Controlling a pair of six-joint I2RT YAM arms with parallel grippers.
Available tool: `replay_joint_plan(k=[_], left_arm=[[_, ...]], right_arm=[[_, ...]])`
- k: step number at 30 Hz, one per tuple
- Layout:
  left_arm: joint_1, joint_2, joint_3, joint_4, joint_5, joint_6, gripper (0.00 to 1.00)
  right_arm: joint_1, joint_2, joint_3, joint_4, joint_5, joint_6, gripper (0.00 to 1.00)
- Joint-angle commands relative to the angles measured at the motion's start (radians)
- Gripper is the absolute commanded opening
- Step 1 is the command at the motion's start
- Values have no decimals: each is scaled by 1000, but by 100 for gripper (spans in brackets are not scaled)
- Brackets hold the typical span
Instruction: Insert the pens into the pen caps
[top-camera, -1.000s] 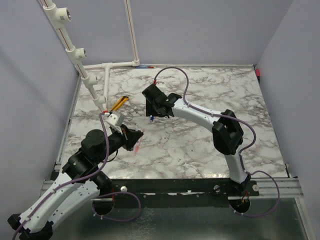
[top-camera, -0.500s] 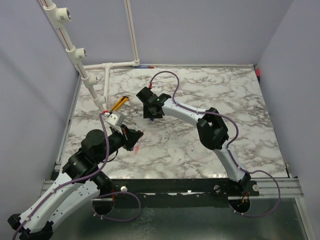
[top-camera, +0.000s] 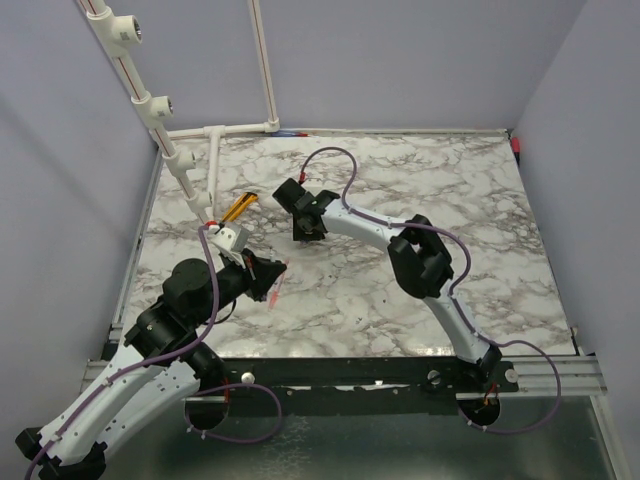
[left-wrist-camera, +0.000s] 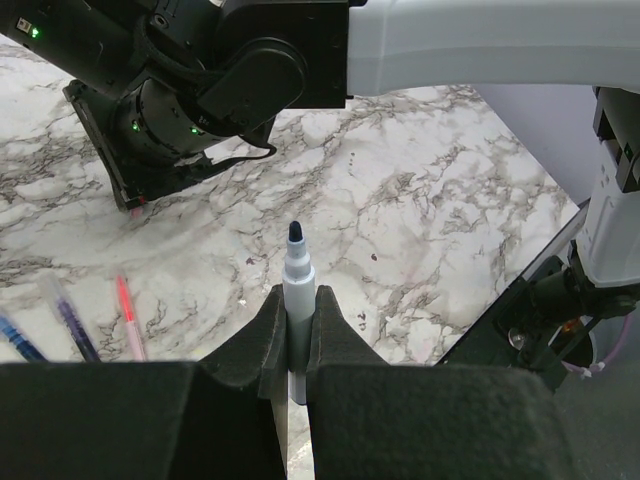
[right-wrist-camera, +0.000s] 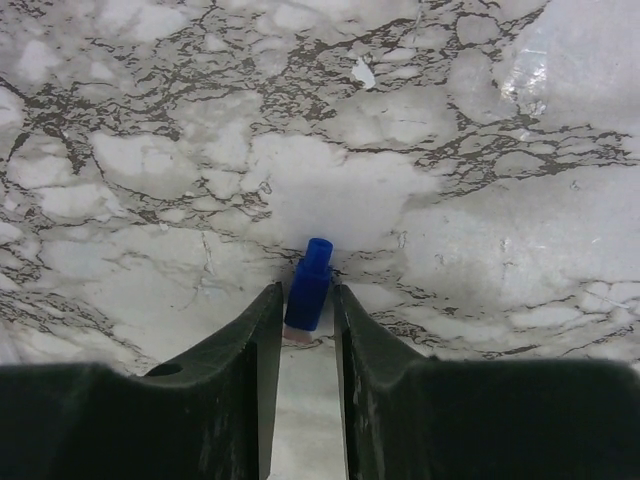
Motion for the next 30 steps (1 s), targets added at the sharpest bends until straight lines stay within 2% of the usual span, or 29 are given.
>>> replay_joint_plan(k=[1,6,7,15,23,30], left_arm=[[2,7,-10,-9,-23,14,0],[3,13,-12,-9,-21,14,0],[3,14,-10,-8,-21,14,0],[3,20,-11,-8,-16,13,0],[3,33,-11,-7,-12,12,0],[3,37,-12,-7,-18,9,0]], right_arm=[[-4,5,-51,-9,27,6,26],[-4,-51,-125,21,7,-25,2],[-4,-68,-144,32,0,-39,1],[-4,-341,-392,144,-45,-165,1],[-3,-635,-676,208,-190,-395,1],[-3,-826,-862,252,-292,-591,1]])
